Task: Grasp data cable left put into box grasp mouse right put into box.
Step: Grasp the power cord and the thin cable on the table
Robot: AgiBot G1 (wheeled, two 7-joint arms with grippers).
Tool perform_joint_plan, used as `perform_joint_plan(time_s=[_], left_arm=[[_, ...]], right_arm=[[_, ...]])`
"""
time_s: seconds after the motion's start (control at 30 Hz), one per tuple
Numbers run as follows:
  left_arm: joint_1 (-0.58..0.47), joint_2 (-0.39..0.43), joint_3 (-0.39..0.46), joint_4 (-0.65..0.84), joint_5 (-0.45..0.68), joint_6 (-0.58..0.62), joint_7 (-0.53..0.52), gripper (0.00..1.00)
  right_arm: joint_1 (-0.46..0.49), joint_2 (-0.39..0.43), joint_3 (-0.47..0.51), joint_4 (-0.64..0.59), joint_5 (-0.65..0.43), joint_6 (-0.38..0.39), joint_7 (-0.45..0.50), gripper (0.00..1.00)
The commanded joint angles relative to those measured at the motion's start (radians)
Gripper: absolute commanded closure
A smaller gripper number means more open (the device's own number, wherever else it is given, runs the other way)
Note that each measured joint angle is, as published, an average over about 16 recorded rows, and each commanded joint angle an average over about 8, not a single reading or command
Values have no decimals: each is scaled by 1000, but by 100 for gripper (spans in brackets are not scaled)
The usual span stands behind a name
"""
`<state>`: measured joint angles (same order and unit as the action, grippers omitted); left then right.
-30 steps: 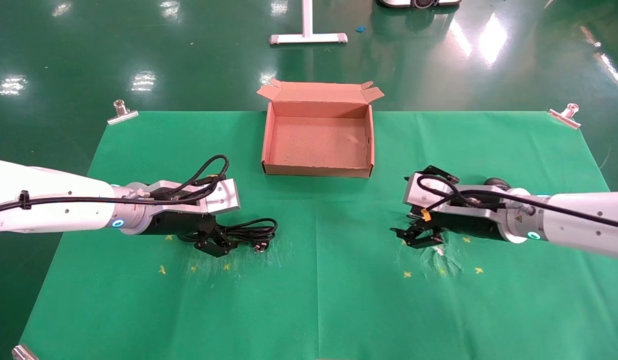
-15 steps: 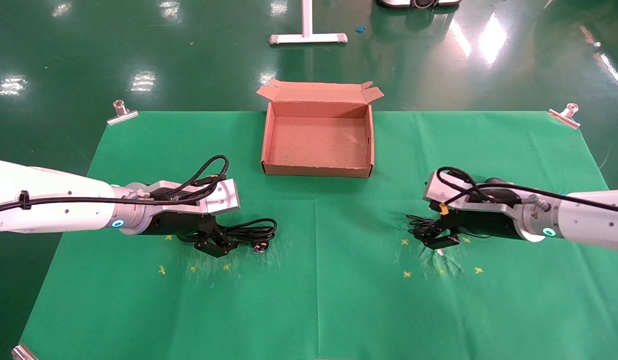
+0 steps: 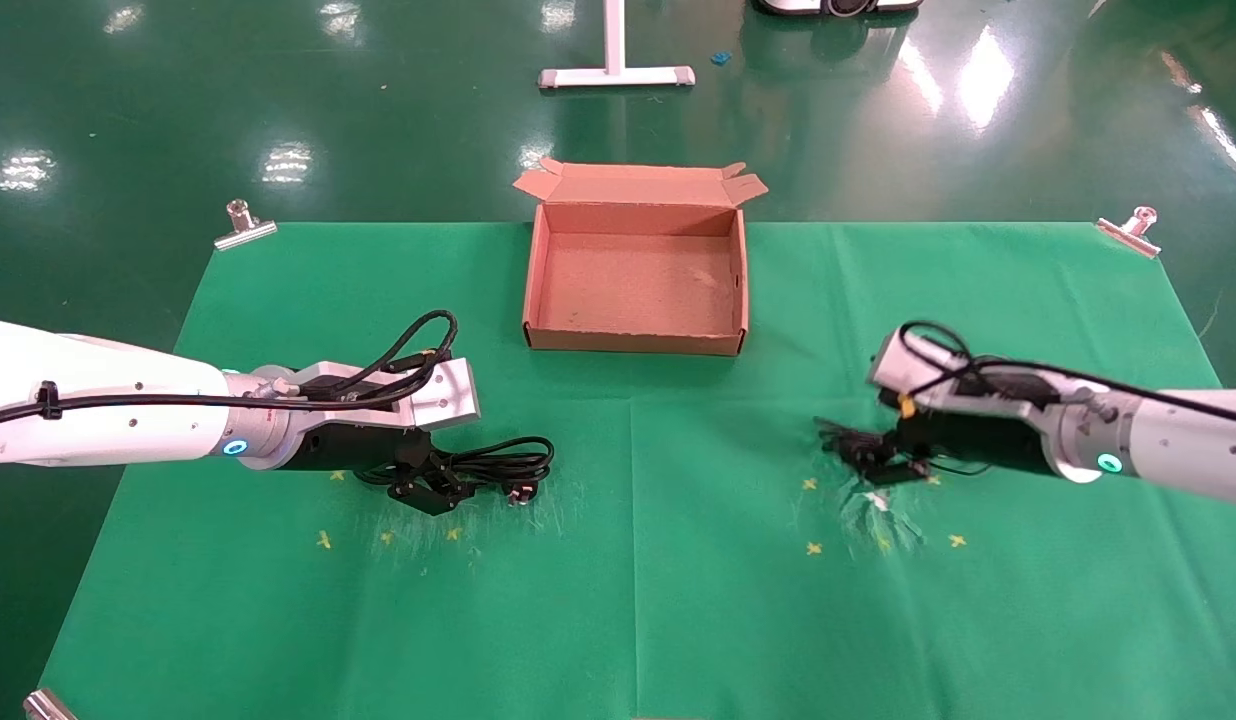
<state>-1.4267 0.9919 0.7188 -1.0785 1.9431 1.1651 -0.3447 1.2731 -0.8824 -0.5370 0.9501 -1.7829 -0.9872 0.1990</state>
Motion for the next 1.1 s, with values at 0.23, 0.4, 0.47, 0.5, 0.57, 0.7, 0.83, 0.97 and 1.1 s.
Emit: perform_joint_plan(time_s=[0.23, 0.4, 0.47, 0.5, 0.57, 0.7, 0.83, 0.97, 1.1], left_arm=[[0, 0, 0, 0, 0, 0, 0, 100], [0, 0, 0, 0, 0, 0, 0, 100], [0, 0, 0, 0, 0, 0, 0, 100], [0, 0, 0, 0, 0, 0, 0, 100], [0, 0, 0, 0, 0, 0, 0, 100], [0, 0, 0, 0, 0, 0, 0, 100], [0, 0, 0, 0, 0, 0, 0, 100], [0, 0, 0, 0, 0, 0, 0, 100], [0, 0, 0, 0, 0, 0, 0, 100]], right_arm=[[-4, -2, 10, -11, 8, 20, 2, 100], [-3, -2, 5, -7, 5, 13, 1, 100], [-3, -2, 4, -6, 4, 11, 1, 100], [-3, -2, 4, -5, 4, 10, 0, 100], [-2, -2, 3, -4, 3, 9, 0, 100], [-2, -1, 1, -3, 2, 6, 0, 100], [-2, -1, 0, -2, 1, 3, 0, 100], [-2, -1, 0, -1, 0, 2, 0, 100], [-2, -1, -1, -1, 0, 1, -1, 100]])
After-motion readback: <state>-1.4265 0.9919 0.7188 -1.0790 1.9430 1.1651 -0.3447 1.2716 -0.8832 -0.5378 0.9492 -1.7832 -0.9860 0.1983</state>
